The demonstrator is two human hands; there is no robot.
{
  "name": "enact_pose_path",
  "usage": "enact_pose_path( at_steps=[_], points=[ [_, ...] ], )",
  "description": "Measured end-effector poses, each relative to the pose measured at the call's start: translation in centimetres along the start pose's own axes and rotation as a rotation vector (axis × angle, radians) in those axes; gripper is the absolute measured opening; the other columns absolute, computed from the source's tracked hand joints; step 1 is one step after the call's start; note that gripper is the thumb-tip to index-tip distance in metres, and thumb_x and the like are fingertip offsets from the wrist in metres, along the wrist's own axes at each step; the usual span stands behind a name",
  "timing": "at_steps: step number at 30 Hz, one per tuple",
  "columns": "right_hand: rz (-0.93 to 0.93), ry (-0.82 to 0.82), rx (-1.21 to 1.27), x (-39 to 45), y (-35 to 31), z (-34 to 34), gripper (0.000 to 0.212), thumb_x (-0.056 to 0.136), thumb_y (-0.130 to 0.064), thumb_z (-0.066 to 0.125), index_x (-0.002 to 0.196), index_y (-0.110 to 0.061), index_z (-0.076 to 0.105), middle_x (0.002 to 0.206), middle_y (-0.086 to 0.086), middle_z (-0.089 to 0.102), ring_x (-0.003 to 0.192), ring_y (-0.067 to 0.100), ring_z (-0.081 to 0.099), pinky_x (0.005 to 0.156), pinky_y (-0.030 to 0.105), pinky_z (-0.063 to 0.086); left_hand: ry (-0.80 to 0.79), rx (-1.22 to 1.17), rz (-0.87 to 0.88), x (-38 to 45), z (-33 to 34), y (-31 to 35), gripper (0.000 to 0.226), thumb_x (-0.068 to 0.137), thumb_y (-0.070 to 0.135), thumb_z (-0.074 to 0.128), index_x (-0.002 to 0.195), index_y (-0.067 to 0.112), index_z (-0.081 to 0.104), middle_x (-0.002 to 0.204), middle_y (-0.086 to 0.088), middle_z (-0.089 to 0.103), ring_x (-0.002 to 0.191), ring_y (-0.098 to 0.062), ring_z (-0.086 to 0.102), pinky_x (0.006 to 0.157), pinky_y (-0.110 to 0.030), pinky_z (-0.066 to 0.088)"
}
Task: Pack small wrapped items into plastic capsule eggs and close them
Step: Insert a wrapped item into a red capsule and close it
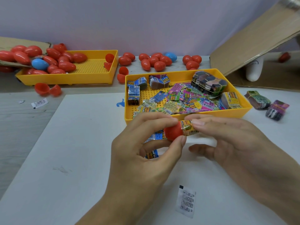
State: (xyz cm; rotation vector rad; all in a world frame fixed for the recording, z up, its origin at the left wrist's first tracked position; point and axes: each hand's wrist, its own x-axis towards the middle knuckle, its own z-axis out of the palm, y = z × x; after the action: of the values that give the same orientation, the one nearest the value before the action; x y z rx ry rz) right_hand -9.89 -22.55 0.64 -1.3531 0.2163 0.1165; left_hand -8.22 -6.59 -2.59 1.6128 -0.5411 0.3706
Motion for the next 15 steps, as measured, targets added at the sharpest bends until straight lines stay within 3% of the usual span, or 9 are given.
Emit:
enact_pose_path(
  at_steps=[4, 9, 12, 15],
  points=[
    [-0.018, 0.022, -0.007, -0.05, 0.02, 0.24, 0.032, 0.051, -0.033, 0.075, 0.067, -0.006, 0.078, 0.088, -0.004, 0.072, 0.081, 0.009, 0.069, 0.058, 0.025, 0.055, 0.005, -0.024, -0.003, 0.05, 0.11, 0.09, 0.024, 0.076, 0.006, 0.077, 0.098, 0.013, 0.072, 0.101, -0.005, 0.064, 0.094, -0.014, 0.068, 0.072, -0.018, 0.058],
    [-0.019, 0.015, -0.051, -0.02, 0.16, 0.15, 0.033, 0.049, -0.035, 0.076, 0.066, -0.007, 0.078, 0.090, -0.005, 0.071, 0.081, 0.007, 0.069, 0.059, 0.025, 0.055, 0.008, -0.008, 0.013, -0.04, 0.04, 0.05, 0.023, 0.076, 0.005, 0.077, 0.096, 0.013, 0.071, 0.099, -0.001, 0.065, 0.094, -0.018, 0.068, 0.070, -0.018, 0.057],
    [-0.016, -0.027, -0.075, -0.07, 0.12, 0.02, 0.034, 0.050, -0.032, 0.078, 0.071, -0.005, 0.078, 0.094, 0.006, 0.073, 0.079, 0.014, 0.067, 0.059, 0.025, 0.054, 0.017, -0.012, 0.018, -0.06, 0.02, 0.00, 0.023, 0.075, 0.000, 0.076, 0.095, 0.011, 0.071, 0.098, -0.004, 0.065, 0.090, -0.017, 0.068, 0.069, -0.017, 0.056],
    [-0.037, -0.047, -0.094, -0.10, 0.05, -0.14, 0.025, 0.052, -0.015, 0.087, 0.074, -0.007, 0.078, 0.084, 0.016, 0.073, 0.071, 0.018, 0.066, 0.057, 0.024, 0.054, 0.037, 0.015, 0.043, 0.03, -0.03, 0.08, 0.025, 0.074, -0.001, 0.076, 0.095, 0.011, 0.071, 0.098, -0.006, 0.066, 0.089, -0.014, 0.068, 0.068, -0.017, 0.056]
  ],
)
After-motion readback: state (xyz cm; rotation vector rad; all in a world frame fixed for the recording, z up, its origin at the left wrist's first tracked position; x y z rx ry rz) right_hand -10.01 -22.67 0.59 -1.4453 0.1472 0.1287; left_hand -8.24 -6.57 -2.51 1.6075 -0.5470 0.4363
